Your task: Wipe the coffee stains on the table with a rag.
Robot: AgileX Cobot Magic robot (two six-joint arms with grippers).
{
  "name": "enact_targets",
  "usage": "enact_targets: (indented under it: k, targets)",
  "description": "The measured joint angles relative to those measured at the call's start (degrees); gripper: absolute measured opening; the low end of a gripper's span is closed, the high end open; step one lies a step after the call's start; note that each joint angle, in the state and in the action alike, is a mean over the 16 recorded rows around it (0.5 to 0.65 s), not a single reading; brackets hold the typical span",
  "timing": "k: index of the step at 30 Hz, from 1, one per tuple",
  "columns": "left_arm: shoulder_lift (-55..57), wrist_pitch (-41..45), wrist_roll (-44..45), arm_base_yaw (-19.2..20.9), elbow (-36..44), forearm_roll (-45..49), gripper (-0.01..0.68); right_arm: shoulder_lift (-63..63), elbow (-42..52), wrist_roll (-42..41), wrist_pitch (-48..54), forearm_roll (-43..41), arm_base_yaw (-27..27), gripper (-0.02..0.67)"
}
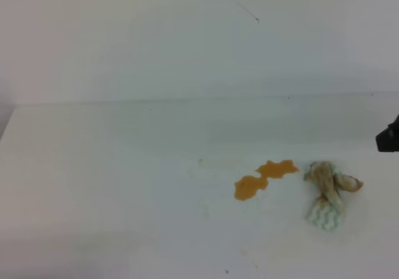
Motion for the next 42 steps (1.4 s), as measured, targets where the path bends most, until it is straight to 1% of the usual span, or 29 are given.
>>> enact_targets:
  k: [3,7,11,17,23,27,36,42]
  targets:
    - [0.0,0.0,0.0,0.0,0.0,0.0,-0.002,3.9,-0.4,-2.0,-2.5,2.7,0.3,0.341]
    - [0.0,0.0,0.0,0.0,0.0,0.0,-0.002,9.2,-1.0,-4.7,-5.9,5.2,1.3,0.375]
    - [0.2,0.1,0.0,0.0,-0.1,0.0,-0.002,14.6,-2.0,-6.9,-8.9,6.3,2.8,0.383]
    - [0.0,-0.1,0.0,0.0,0.1,0.0,-0.002,22.2,-4.4,-8.0,-12.7,6.0,5.0,0.383]
    - [0.0,-0.1,0.0,0.0,0.1,0.0,-0.002,28.0,-6.8,-8.1,-14.4,4.8,6.2,0.365]
    - [0.0,0.0,0.0,0.0,0.0,0.0,-0.002,30.3,-7.8,-8.0,-14.6,3.1,6.3,0.325]
    - [0.2,0.1,0.0,0.0,-0.3,0.1,-0.002,32.3,-10.6,-7.8,-13.1,0.4,6.3,0.143]
    - [0.2,0.1,0.0,0.0,-0.3,0.1,-0.002,32.5,-15.4,-8.7,-11.3,2.7,6.3,0.05]
